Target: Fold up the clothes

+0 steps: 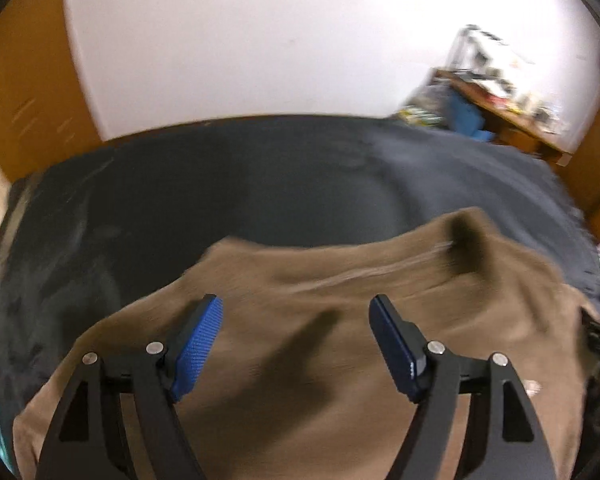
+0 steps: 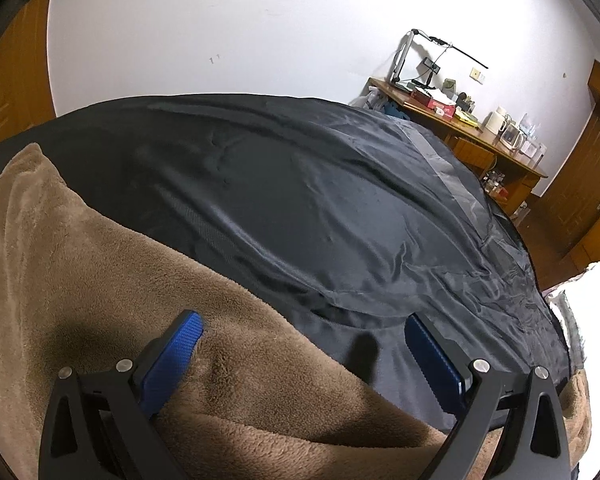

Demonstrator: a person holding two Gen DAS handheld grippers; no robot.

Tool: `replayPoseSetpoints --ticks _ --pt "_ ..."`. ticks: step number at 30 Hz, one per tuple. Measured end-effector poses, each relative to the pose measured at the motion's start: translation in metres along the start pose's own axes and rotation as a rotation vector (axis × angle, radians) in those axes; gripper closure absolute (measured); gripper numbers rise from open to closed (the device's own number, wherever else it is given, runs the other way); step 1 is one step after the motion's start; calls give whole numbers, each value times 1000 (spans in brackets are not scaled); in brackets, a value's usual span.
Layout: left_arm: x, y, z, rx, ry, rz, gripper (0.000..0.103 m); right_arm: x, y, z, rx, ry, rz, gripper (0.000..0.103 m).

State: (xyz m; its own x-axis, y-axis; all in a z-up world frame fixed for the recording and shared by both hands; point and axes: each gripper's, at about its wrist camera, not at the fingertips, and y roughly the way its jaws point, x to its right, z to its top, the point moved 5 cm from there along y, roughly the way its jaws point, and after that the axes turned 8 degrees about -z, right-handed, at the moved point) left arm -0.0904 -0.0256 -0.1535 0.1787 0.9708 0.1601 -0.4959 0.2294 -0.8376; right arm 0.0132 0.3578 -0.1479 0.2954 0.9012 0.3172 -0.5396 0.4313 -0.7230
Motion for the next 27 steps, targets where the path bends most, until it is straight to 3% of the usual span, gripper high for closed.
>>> replayPoseSetpoints --ticks 4,9,12,15,18,22,27 --pt "-33 18 -3 10 -77 107 23 1 0 -1 -3 4 3 1" --pt "-42 16 7 65 15 321 22 1 0 -1 -3 2 5 1" --pt "-54 17 12 69 -23 339 19 0 0 -1 -3 2 5 1" --pt "-51 13 12 67 -68 271 19 1 1 -1 -7 8 14 1" --pt "-27 1 9 88 -115 129 19 2 1 -1 -9 11 19 1" --pt "47 -10 11 117 -14 -24 19 1 1 -1 -4 4 10 1" --pt "145 17 -3 11 136 -223 19 1 1 -1 -5 5 13 1"
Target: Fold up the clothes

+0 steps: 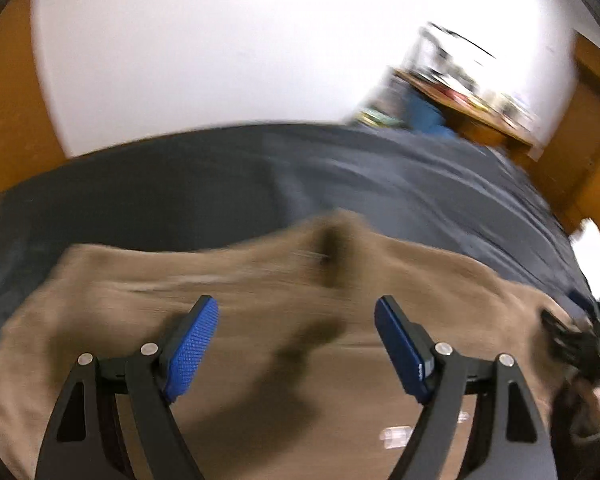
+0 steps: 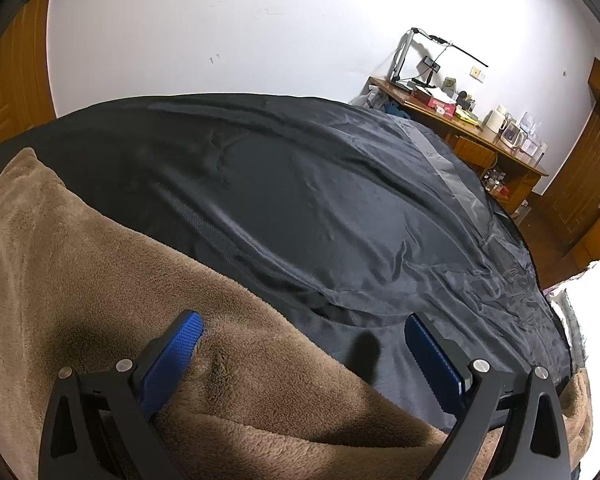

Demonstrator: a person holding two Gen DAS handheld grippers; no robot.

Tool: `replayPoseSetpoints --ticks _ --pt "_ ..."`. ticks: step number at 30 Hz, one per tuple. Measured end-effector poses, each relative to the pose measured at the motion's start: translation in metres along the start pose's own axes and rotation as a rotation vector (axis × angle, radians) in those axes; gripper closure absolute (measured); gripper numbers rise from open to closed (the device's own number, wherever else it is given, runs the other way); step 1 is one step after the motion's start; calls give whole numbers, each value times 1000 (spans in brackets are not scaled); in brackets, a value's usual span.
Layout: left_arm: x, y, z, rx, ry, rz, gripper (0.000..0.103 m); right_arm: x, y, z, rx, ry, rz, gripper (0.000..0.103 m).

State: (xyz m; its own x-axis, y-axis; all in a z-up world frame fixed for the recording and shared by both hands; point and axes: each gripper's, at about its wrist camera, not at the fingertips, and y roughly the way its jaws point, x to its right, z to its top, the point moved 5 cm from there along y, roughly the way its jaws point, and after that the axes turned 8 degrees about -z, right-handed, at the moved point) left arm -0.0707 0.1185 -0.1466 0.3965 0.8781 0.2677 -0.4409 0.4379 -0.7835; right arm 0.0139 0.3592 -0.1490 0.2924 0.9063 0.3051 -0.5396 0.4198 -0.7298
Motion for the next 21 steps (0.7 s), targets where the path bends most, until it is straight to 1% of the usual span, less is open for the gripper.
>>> replayPoseSetpoints --ticks 2,3,4,5,6,8,10,13,17,19,21 --pt "16 23 -1 -37 11 15 19 0 0 0 0 0 1 1" --pt "18 36 -1 -52 16 74 19 0 0 0 0 1 2 1" --pt "14 46 2 -49 18 132 19 0 0 0 0 1 3 1" --pt "10 53 5 -34 18 167 13 0 0 0 0 0 3 1" --pt "7 57 8 -32 10 184 10 0 -1 0 0 0 3 1" --pt "2 63 14 -42 -20 193 4 0 -1 0 0 -1 4 1" --pt "-3 67 17 -44 -16 210 0 0 -1 -1 0 -1 4 1" --pt "-10 69 19 -29 -8 219 0 -2 0 0 -3 3 10 1" --pt "-10 67 12 -25 -47 229 0 1 1 0 -9 12 25 1" --pt "-1 52 -3 -34 -77 219 0 2 2 -1 -14 21 39 1" --pt "7 41 -11 -37 -82 206 0 3 3 -1 -20 30 53 1"
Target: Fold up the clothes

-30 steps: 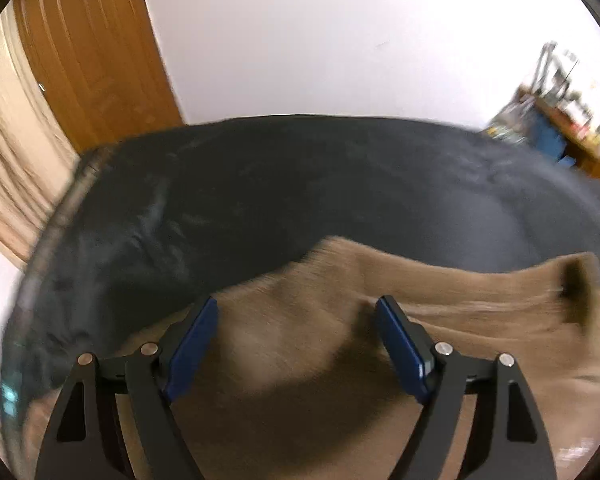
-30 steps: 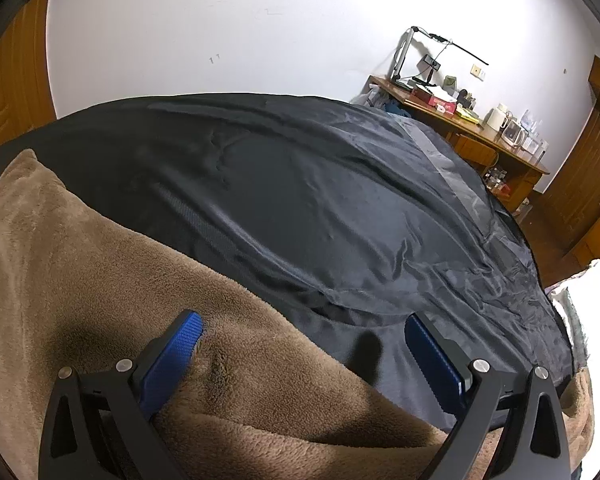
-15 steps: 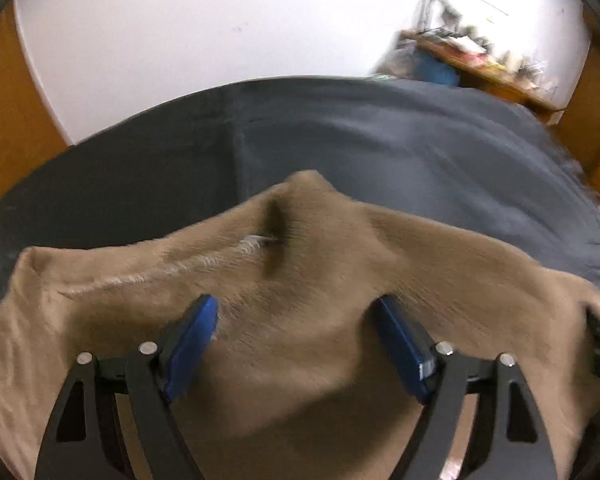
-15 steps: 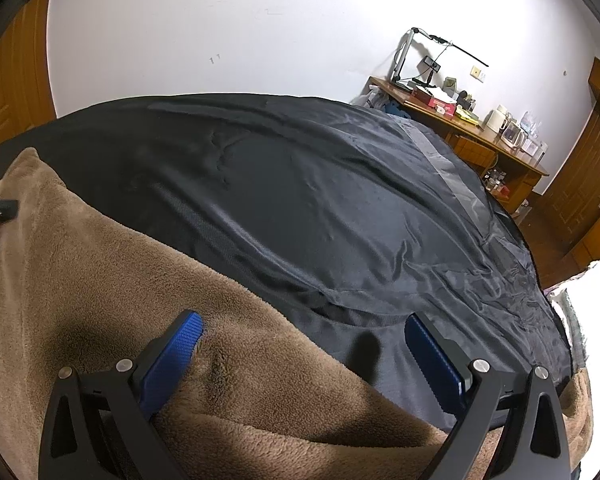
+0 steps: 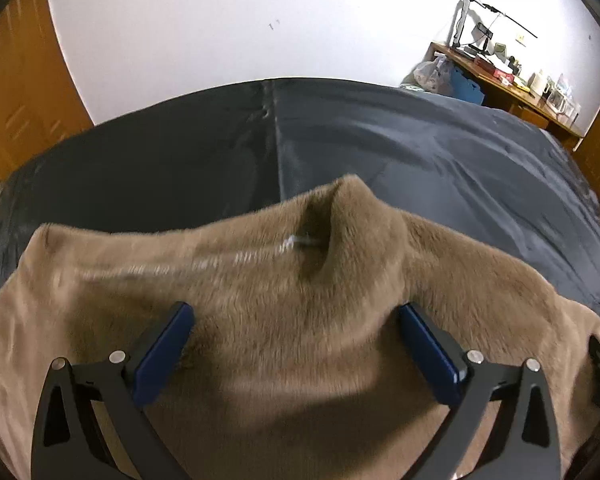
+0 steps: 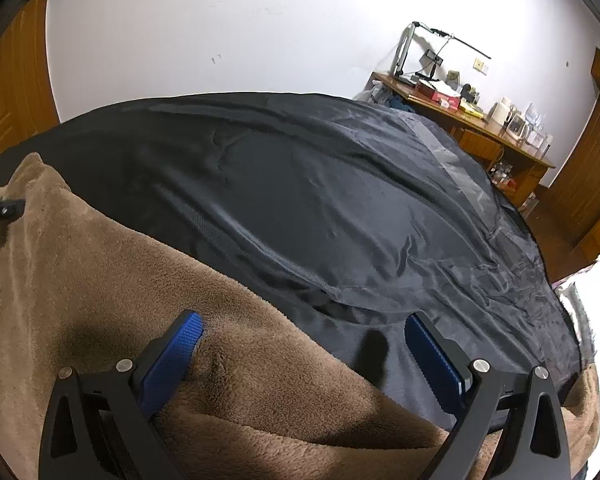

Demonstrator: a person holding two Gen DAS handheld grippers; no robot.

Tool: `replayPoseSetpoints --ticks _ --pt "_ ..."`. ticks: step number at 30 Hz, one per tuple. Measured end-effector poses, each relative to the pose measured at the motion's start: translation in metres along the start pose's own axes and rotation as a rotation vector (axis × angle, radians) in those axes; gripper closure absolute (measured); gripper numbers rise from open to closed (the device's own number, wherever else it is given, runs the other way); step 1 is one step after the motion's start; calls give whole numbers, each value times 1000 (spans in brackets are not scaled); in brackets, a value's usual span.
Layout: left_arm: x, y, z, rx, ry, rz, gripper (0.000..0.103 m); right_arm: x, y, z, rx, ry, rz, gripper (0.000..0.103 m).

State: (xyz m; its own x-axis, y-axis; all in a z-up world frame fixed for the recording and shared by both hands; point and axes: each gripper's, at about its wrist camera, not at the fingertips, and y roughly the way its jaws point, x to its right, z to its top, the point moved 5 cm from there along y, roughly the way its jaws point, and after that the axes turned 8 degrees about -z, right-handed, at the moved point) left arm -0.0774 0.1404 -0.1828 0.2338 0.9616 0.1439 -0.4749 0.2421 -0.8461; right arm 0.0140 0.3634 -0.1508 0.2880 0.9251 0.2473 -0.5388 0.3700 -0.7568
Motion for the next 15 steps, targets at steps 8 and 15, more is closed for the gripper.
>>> replayPoseSetpoints --ticks 8,15 --pt "26 -34 -46 -74 -42 -207 0 0 -1 0 -1 12 14 1" --pt "31 -51 -85 -62 -18 -268 0 42 -31 -11 46 168 103 1"
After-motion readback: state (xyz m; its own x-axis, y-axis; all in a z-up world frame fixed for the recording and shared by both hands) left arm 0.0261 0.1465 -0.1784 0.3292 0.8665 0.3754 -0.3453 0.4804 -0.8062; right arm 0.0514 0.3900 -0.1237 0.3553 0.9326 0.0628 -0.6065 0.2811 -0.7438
